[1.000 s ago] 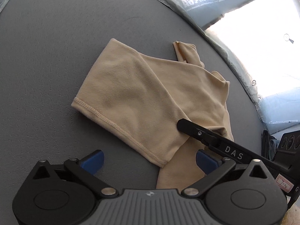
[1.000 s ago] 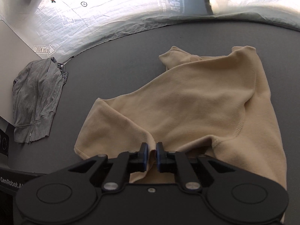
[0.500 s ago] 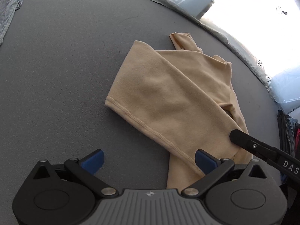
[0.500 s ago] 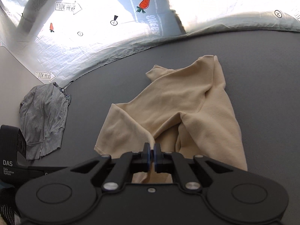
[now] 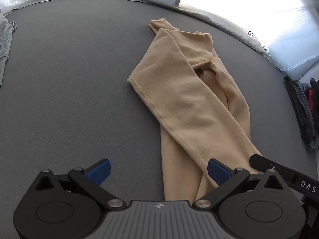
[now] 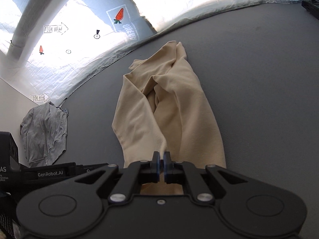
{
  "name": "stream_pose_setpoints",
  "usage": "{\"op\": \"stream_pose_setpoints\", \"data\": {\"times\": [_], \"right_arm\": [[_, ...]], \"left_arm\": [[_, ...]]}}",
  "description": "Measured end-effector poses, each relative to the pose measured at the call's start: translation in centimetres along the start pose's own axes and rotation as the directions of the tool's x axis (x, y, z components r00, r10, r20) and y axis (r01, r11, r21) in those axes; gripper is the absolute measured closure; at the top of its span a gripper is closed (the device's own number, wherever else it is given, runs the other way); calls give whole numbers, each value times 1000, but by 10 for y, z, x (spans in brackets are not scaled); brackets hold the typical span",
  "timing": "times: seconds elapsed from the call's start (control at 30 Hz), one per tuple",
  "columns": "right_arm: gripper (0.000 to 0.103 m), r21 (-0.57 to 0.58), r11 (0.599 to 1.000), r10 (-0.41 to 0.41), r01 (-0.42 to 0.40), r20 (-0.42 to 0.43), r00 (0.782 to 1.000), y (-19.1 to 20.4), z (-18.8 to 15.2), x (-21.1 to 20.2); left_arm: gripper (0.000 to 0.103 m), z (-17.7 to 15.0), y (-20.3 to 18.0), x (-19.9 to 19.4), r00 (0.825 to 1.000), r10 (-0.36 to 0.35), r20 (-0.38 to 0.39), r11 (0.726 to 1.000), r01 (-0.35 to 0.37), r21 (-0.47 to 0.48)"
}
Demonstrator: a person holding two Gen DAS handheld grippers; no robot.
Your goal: Fold clothes
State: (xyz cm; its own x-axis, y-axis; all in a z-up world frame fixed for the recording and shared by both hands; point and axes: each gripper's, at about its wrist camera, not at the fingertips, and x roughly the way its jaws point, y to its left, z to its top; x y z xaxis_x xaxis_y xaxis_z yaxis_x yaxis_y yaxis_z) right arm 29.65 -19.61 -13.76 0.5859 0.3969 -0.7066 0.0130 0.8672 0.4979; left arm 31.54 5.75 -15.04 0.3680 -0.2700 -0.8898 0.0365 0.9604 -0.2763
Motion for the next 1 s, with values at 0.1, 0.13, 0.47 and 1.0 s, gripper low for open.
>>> {"op": "stream_pose_setpoints", "data": {"times": [0.1, 0.13, 0.47, 1.0], "right_arm": [[99, 2, 1000, -10, 10, 5, 1000, -1, -12, -10], [99, 3, 1000, -12, 12, 6, 1000, -1, -15, -12], [99, 10, 999, -32, 32, 20, 999, -5, -46, -40], [100, 69, 995, -73, 72, 20, 997, -25, -79, -68]], "left_arm": [[1, -14, -4, -1, 1000, -1, -5, 1000, 2, 29], [1, -18, -4, -1, 1000, -3, -8, 999, 3, 35], [1, -47, -4, -9, 1000, -3, -20, 998, 4, 65], [1, -68, -16, -14, 999, 3, -51, 994, 2, 105]]}}
